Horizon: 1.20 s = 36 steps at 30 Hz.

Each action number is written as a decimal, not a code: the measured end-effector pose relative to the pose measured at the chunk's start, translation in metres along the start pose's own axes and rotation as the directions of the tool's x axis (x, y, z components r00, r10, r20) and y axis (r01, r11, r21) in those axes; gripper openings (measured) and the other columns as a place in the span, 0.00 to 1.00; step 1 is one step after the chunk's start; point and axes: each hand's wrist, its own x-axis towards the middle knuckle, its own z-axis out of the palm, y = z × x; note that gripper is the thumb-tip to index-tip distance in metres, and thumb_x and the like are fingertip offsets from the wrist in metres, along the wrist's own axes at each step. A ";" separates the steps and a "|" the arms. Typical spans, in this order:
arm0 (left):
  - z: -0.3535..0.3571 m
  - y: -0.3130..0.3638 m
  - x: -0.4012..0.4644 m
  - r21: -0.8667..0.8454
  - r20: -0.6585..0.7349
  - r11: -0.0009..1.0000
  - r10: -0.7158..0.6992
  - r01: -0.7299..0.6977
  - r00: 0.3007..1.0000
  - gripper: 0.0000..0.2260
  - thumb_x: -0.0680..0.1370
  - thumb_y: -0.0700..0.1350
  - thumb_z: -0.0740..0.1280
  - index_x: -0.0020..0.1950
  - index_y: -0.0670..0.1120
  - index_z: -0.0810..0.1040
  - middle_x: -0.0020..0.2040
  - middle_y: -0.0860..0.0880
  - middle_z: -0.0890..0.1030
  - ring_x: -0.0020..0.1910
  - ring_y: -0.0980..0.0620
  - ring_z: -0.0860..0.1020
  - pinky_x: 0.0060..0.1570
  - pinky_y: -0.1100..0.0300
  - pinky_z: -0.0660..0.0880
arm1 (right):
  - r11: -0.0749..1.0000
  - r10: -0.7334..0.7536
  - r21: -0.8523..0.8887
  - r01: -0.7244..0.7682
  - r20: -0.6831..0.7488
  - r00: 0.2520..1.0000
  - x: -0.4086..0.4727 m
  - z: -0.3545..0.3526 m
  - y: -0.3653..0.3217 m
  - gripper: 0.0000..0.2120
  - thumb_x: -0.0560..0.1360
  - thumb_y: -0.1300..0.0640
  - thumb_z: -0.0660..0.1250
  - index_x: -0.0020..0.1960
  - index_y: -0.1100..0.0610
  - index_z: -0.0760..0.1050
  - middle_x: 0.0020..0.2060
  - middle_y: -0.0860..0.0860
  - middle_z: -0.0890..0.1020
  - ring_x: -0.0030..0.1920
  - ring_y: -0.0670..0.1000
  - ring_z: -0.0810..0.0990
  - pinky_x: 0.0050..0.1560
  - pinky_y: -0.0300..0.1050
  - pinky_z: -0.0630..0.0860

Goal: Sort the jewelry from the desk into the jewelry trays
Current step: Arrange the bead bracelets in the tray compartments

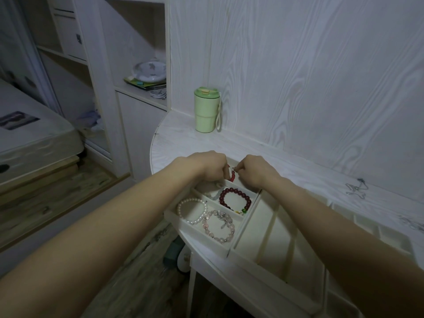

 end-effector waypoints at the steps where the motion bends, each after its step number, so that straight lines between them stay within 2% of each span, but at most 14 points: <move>1: 0.000 -0.001 0.000 -0.006 -0.001 1.000 0.000 0.000 1.000 0.15 0.75 0.39 0.64 0.58 0.53 0.81 0.59 0.52 0.79 0.58 0.50 0.75 0.57 0.53 0.75 | 1.000 0.002 0.008 -0.002 -0.023 1.000 -0.001 0.000 0.000 0.15 0.76 0.62 0.57 0.54 0.58 0.81 0.54 0.54 0.82 0.52 0.56 0.79 0.53 0.53 0.78; 5: -0.001 -0.005 0.000 -0.009 -0.058 1.000 -0.013 0.013 0.998 0.14 0.75 0.43 0.67 0.60 0.52 0.80 0.62 0.51 0.78 0.58 0.49 0.75 0.57 0.53 0.74 | 1.000 0.001 -0.002 -0.001 -0.118 0.993 -0.003 -0.004 -0.002 0.13 0.77 0.61 0.60 0.57 0.54 0.80 0.55 0.53 0.80 0.52 0.55 0.79 0.47 0.47 0.77; 11: 0.000 -0.004 0.002 0.075 -0.060 0.997 -0.028 0.032 0.998 0.14 0.76 0.48 0.67 0.62 0.54 0.77 0.63 0.51 0.77 0.58 0.49 0.75 0.52 0.56 0.73 | 0.991 0.009 -0.130 -0.025 -0.123 0.992 0.002 0.002 -0.009 0.11 0.75 0.63 0.62 0.53 0.55 0.79 0.50 0.53 0.80 0.48 0.56 0.79 0.40 0.44 0.73; 16: -0.003 0.001 0.002 0.124 -0.062 0.992 -0.011 0.019 0.998 0.14 0.76 0.46 0.66 0.62 0.54 0.78 0.61 0.51 0.78 0.57 0.49 0.75 0.48 0.57 0.72 | 0.960 -0.037 -0.280 -0.018 -0.190 0.981 0.003 0.005 -0.012 0.05 0.77 0.60 0.63 0.51 0.59 0.76 0.49 0.55 0.78 0.47 0.58 0.79 0.39 0.46 0.69; 21: -0.005 -0.002 0.001 0.134 -0.045 0.991 0.006 0.000 0.999 0.13 0.76 0.44 0.66 0.59 0.54 0.79 0.61 0.52 0.77 0.57 0.50 0.74 0.47 0.58 0.70 | 0.933 -0.054 -0.360 -0.021 -0.196 0.979 -0.003 0.002 -0.010 0.07 0.79 0.55 0.62 0.52 0.59 0.73 0.49 0.56 0.78 0.48 0.58 0.78 0.39 0.46 0.68; 23: -0.005 -0.004 0.001 0.129 -0.053 0.992 0.010 -0.003 0.999 0.12 0.76 0.45 0.65 0.58 0.54 0.80 0.61 0.52 0.78 0.57 0.50 0.75 0.46 0.58 0.69 | 0.945 -0.039 -0.326 -0.033 -0.211 0.977 -0.004 0.002 -0.010 0.07 0.79 0.54 0.62 0.48 0.58 0.72 0.48 0.56 0.78 0.45 0.58 0.77 0.39 0.46 0.67; 26: -0.004 -0.007 0.000 0.138 -0.073 0.990 0.010 0.000 0.997 0.12 0.77 0.45 0.65 0.59 0.53 0.79 0.60 0.51 0.78 0.57 0.49 0.75 0.45 0.58 0.69 | 0.979 0.051 -0.181 -0.095 -0.234 0.971 -0.005 0.001 -0.010 0.12 0.77 0.50 0.63 0.41 0.57 0.69 0.41 0.55 0.78 0.38 0.57 0.73 0.37 0.45 0.68; 29: -0.002 -0.007 0.001 0.137 -0.092 0.990 -0.006 0.019 0.996 0.12 0.77 0.43 0.63 0.59 0.52 0.79 0.60 0.49 0.77 0.57 0.48 0.75 0.45 0.57 0.69 | 0.986 0.130 -0.084 -0.141 -0.126 0.983 -0.005 0.001 -0.010 0.19 0.74 0.46 0.66 0.34 0.55 0.64 0.34 0.52 0.73 0.36 0.55 0.73 0.32 0.42 0.66; 33: 0.000 -0.005 0.001 0.143 -0.090 0.989 -0.028 0.041 0.996 0.12 0.78 0.43 0.61 0.58 0.50 0.79 0.59 0.46 0.77 0.55 0.46 0.76 0.45 0.57 0.70 | 0.985 0.169 -0.025 -0.172 -0.090 0.982 -0.004 0.001 -0.013 0.18 0.74 0.50 0.68 0.33 0.55 0.63 0.32 0.51 0.72 0.36 0.55 0.74 0.28 0.41 0.63; 36: -0.001 -0.004 0.000 0.146 -0.087 0.988 -0.030 0.043 0.996 0.12 0.78 0.42 0.61 0.58 0.51 0.80 0.59 0.47 0.78 0.55 0.46 0.76 0.45 0.57 0.70 | 0.982 0.185 -0.014 -0.187 -0.091 0.979 -0.004 0.001 -0.017 0.14 0.75 0.54 0.67 0.36 0.57 0.65 0.33 0.51 0.70 0.38 0.55 0.73 0.34 0.43 0.67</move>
